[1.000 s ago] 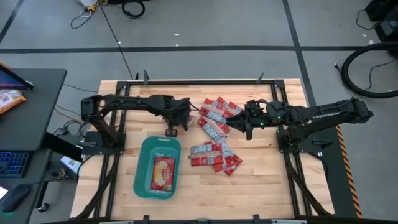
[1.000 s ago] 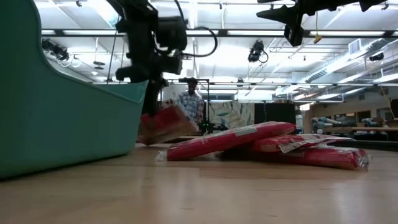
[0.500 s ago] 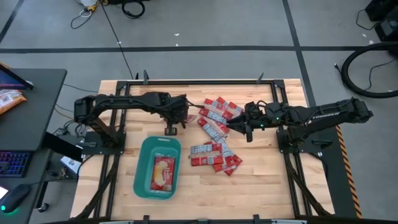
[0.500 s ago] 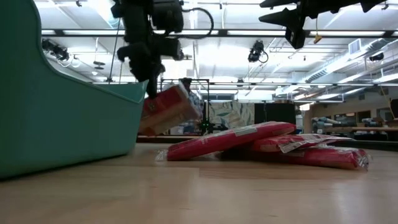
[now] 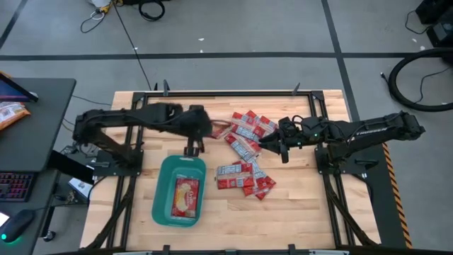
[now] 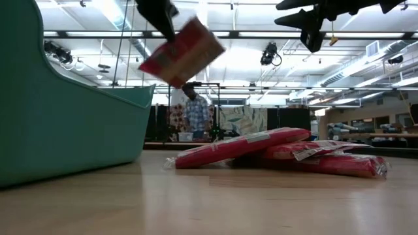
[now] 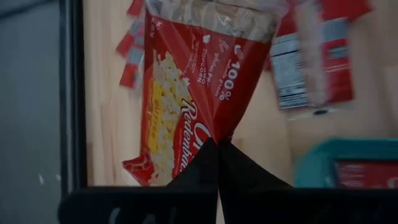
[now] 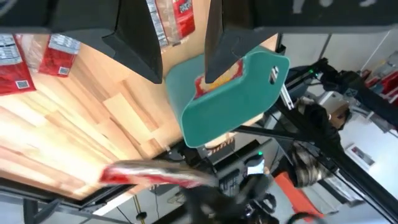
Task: Sort popcorn bags into baskets
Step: Put the red popcorn bag into the green bin
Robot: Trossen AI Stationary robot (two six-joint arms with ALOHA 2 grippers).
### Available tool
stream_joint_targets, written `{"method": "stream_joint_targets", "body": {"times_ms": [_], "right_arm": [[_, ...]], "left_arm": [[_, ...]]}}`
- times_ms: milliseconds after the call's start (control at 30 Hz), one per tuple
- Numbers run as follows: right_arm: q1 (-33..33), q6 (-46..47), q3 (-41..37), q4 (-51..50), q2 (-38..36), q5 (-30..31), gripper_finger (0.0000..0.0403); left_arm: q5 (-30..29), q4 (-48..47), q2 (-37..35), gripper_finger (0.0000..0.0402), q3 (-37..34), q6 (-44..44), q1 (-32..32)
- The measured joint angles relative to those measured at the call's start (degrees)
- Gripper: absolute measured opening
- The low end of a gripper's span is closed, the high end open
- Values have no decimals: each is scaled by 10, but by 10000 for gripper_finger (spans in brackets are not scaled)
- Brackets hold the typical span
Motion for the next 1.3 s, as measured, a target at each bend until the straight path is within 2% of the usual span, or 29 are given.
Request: {"method": "stream_joint_targets", "body": {"times_ms": [200, 467, 700, 900, 1133, 1300], "right_arm": [[0, 2, 0, -9, -10, -5, 125], [-1, 40, 0, -40, -9, 66, 125], [4, 88, 0, -38, -9, 88, 125], [16, 97, 0, -40, -9, 132, 125], [16, 115, 0, -46, -9, 145, 125], [16, 128, 0, -46, -9, 156, 125]], "left_arm": [[-55, -32, -17, 0, 0, 23, -112], [-131, -95, -18, 0, 0, 139, -248], [-145, -143, -20, 0, -35, 147, -324], [-207, -121, -43, 0, -88, 163, -406], [-224, -87, -55, 0, -117, 128, -481], [-224, -55, -55, 0, -180, 130, -512]]}}
